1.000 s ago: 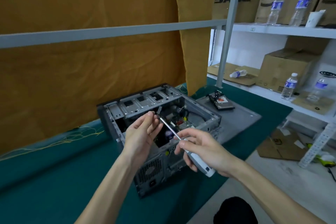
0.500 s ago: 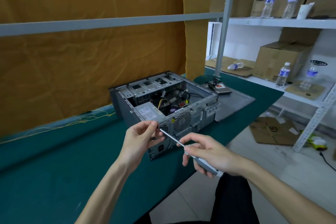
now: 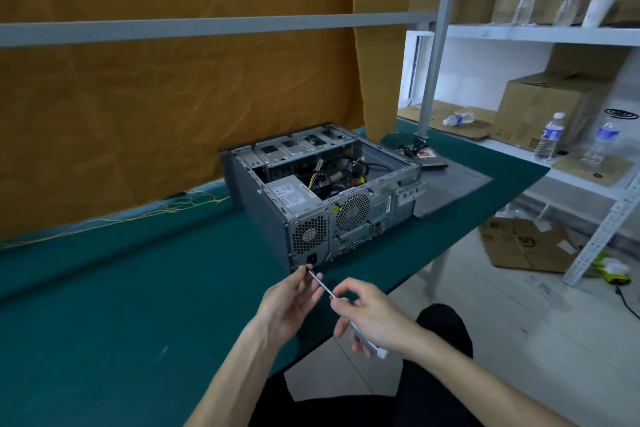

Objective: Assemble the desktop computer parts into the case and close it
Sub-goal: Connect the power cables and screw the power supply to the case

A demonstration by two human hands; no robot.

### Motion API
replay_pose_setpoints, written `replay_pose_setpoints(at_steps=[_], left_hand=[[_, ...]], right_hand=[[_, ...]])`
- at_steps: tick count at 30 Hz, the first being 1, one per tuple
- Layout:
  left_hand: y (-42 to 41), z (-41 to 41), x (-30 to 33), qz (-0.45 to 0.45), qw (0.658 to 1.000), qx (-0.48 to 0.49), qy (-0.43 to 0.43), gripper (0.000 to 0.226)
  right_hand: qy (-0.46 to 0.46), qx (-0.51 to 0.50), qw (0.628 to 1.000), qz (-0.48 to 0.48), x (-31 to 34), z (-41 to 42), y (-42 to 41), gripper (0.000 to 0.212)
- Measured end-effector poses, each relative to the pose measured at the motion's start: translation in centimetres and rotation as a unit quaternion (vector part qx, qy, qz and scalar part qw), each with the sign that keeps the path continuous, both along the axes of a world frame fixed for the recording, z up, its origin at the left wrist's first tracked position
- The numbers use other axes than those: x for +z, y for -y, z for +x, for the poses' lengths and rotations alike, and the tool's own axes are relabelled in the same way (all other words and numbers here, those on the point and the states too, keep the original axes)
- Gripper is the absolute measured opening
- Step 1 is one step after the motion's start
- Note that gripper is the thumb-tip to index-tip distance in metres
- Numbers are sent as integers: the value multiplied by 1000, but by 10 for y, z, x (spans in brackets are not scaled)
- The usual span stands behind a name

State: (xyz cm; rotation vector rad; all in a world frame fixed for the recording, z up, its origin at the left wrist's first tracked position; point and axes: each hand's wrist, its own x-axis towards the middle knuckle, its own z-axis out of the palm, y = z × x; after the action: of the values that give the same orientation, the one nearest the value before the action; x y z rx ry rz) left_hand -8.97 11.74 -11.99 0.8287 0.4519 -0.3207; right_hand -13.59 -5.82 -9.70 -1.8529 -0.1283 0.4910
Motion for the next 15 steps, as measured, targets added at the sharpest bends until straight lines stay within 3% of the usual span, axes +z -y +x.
replay_pose_setpoints(at_steps=[15], left_hand=[[-8, 14, -30, 48, 997, 46, 23, 10]], right_hand=[[-65, -58, 996, 20, -14, 12, -27, 10]])
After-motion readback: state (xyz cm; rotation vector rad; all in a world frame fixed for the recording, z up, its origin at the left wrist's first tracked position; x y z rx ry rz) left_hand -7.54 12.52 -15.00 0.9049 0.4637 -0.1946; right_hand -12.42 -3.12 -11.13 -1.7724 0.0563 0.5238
